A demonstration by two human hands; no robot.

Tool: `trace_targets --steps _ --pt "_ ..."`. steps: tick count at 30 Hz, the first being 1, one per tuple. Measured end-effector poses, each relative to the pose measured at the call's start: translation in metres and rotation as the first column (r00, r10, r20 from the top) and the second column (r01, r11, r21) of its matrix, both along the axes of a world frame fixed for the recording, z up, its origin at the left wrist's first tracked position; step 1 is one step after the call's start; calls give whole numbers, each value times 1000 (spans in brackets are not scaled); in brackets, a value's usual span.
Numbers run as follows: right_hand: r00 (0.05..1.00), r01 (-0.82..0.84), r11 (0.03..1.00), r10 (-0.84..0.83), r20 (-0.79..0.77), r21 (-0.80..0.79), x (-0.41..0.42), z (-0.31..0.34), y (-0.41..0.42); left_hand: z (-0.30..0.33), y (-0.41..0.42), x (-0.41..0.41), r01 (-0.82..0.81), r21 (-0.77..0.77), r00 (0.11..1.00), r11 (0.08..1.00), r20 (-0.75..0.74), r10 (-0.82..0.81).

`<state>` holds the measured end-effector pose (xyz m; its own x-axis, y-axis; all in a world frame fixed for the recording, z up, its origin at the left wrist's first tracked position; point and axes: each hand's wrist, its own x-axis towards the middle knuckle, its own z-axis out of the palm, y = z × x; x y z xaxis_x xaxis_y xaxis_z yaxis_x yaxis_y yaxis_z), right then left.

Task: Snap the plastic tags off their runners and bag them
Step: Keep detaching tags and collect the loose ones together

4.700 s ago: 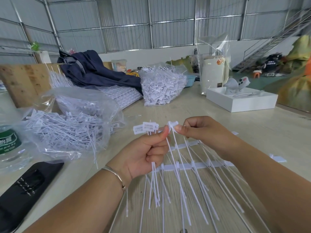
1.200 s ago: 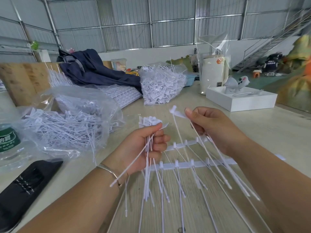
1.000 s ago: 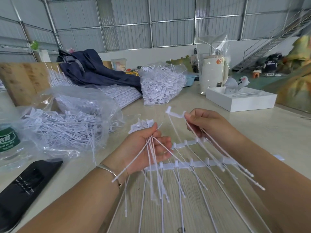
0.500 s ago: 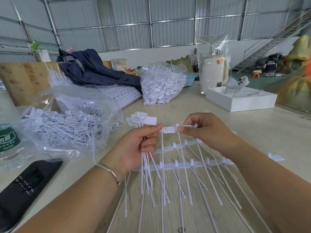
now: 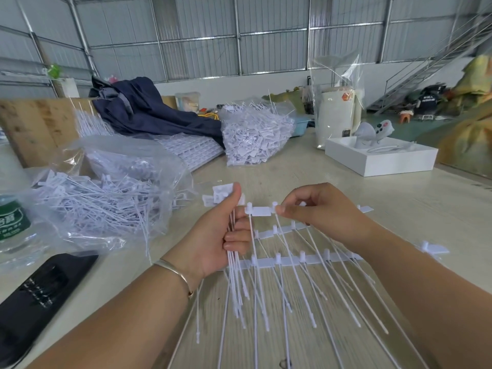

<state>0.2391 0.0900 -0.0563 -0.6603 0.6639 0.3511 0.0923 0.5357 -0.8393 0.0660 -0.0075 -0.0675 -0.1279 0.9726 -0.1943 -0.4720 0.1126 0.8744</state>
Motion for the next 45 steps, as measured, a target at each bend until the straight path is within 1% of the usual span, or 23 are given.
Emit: trace_targets --steps 3,5,8,12,16,20,23,26,28,31,33,35,37,39,40,43,45 --pt "999 18 1000 -19 32 13 -2 -2 1 2 -1 0 22 -6 996 1000 -87 -23" --pt "999 33 999 -33 33 8 -2 -2 3 1 -1 -1 12 -23 995 1000 -96 -15" --pt "1000 29 999 -29 -11 -31 1 0 5 -1 0 -2 -5 -42 993 999 -119 0" --pt "999 14 1000 -15 -30 -24 5 3 7 -1 0 -3 -16 -76 993 997 -118 7" --pt "993 -19 995 7 -118 -95 8 4 12 1 0 -3 -27 -84 989 996 -148 14" --pt "989 -43 993 28 -143 -107 8 4 14 4 -1 -5 -21 -40 998 999 -58 18" --pt "994 -22 994 10 -109 -110 9 2 13 6 -3 -7 7 9 1000 1000 -6 -7" --pt "998 -1 989 -8 -59 -149 10 2 13 6 -4 -7 31 71 999 997 15 -32" --pt "999 -27 976 18 -45 -215 11 4 12 7 -4 -6 47 105 999 993 23 -49" --pt "989 -133 926 101 -107 -354 10 6 10 7 -5 -5 70 141 997 988 19 -73" --pt "982 -178 903 134 -136 -392 7 6 7 8 -7 -5 79 159 997 984 5 -81" --pt "978 -206 903 173 -120 -377 3 4 3 7 -8 -3 111 167 994 980 -12 -110" --pt "966 -257 894 228 -122 -368 -2 0 -2 4 -8 1 190 163 981 968 3 -193" --pt "945 -325 859 277 -176 -395 -6 -2 -6 2 -7 6 267 167 961 949 27 -275" --pt "939 -341 850 284 -195 -402 -7 -2 -6 1 -7 8 283 168 957 944 17 -290" --pt "951 -305 889 267 -156 -341 -5 -1 -5 3 -6 8 251 138 968 958 -18 -251" --pt "968 -248 921 221 -121 -300 -5 0 -5 3 -5 6 200 110 979 974 14 -203"
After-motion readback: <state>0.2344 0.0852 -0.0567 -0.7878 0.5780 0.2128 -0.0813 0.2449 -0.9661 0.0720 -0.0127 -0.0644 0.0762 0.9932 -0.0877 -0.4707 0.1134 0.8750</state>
